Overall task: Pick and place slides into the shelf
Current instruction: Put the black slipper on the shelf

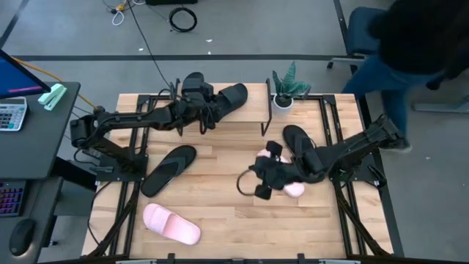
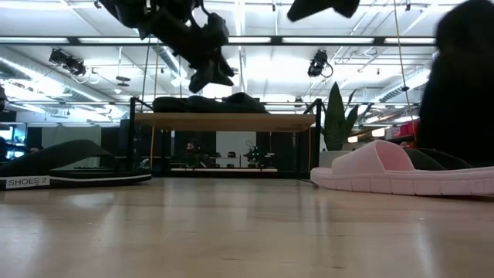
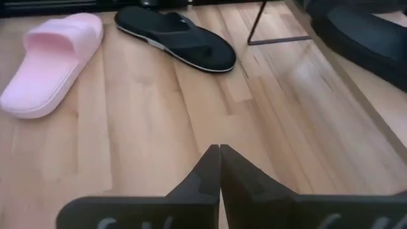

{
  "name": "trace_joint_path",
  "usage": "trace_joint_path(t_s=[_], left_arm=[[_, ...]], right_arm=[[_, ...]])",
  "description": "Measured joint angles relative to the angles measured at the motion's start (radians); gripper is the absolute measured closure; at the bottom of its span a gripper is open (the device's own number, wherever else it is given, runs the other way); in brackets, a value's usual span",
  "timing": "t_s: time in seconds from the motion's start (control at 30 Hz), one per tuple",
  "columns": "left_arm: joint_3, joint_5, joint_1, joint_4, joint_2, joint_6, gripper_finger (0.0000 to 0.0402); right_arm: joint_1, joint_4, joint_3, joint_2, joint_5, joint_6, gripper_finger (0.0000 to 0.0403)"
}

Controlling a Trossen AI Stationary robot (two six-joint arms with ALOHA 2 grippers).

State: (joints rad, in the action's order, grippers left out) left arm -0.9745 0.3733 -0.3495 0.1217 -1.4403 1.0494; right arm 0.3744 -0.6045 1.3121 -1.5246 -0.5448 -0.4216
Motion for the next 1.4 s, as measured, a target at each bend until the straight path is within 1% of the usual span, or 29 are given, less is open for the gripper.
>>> trace_joint_path(t_s=[0.1,0.3,0.47,0.57,0.6,0.7,0.77,0.83,0.9,0.93,1.0,1.1,1.13,1.2,1.27,1.3,1.33,1.4], left_arm=[[0.0,-0.062,-0.015,-0.006,-0.026,0.032,0.0244],[-0.002,-0.072,-0.031,0.013,-0.082,0.084,0.0243],[-0.001,-0.032,-0.029,0.127,-0.099,0.089,0.0244],[-0.002,-0.016,-0.022,0.204,-0.099,0.134,0.0244],[-0.006,-0.006,-0.022,0.204,-0.099,0.153,0.0244],[-0.038,0.014,-0.021,0.145,-0.099,0.217,0.0244],[-0.071,0.016,-0.021,0.084,-0.099,0.227,0.0244],[-0.119,0.018,-0.019,0.006,-0.099,0.226,0.0244],[-0.189,0.017,-0.018,-0.112,-0.099,0.207,0.0244],[-0.227,0.016,-0.018,-0.178,-0.099,0.165,0.0244],[-0.307,-0.002,-0.017,-0.281,-0.106,0.034,0.0244],[-0.419,-0.073,-0.037,-0.409,-0.123,-0.22,0.0244],[-0.455,-0.111,-0.044,-0.421,-0.132,-0.309,0.0244],[-0.51,-0.235,-0.068,-0.456,-0.146,-0.508,0.0244],[-0.559,-0.362,-0.088,-0.457,-0.169,-0.774,0.0244],[-0.573,-0.392,-0.093,-0.461,-0.178,-0.905,0.0244],[-0.581,-0.4,-0.098,-0.462,-0.184,-1.017,0.0244],[-0.584,-0.397,-0.102,-0.462,-0.195,-1.154,0.0247]], right_arm=[[0.042,-0.004,0.0,0.0,-0.035,0.003,0.0393],[0.067,-0.006,0.0,0.0,-0.044,0.003,0.0392],[0.067,-0.027,0.0,0.0,-0.05,-0.016,0.0392],[0.067,-0.052,0.0,0.0,-0.05,-0.028,0.0391],[0.067,-0.056,0.0,0.0,-0.05,-0.028,0.0391],[0.067,-0.065,0.0,0.0,-0.05,-0.028,0.0391],[0.067,-0.063,0.0,-0.001,-0.05,-0.028,0.0391],[0.067,-0.064,0.0,-0.001,-0.05,-0.029,0.0391],[0.067,-0.065,0.0,-0.001,-0.05,-0.029,0.039],[0.067,-0.065,0.0,-0.001,-0.05,-0.029,0.039],[0.067,-0.065,0.0,-0.001,-0.05,-0.029,0.039],[0.067,-0.066,0.0,-0.001,-0.05,-0.031,0.0391],[0.066,-0.065,0.0,-0.001,-0.05,-0.031,0.0391],[0.066,-0.069,0.0,-0.001,-0.051,-0.032,0.0391],[0.067,-0.072,0.0,-0.001,-0.052,-0.044,0.039],[0.067,-0.074,0.0,-0.001,-0.052,-0.056,0.039],[0.067,-0.076,0.0,-0.001,-0.053,-0.071,0.039],[0.07,-0.092,0.0,-0.001,-0.053,-0.097,0.0391]])
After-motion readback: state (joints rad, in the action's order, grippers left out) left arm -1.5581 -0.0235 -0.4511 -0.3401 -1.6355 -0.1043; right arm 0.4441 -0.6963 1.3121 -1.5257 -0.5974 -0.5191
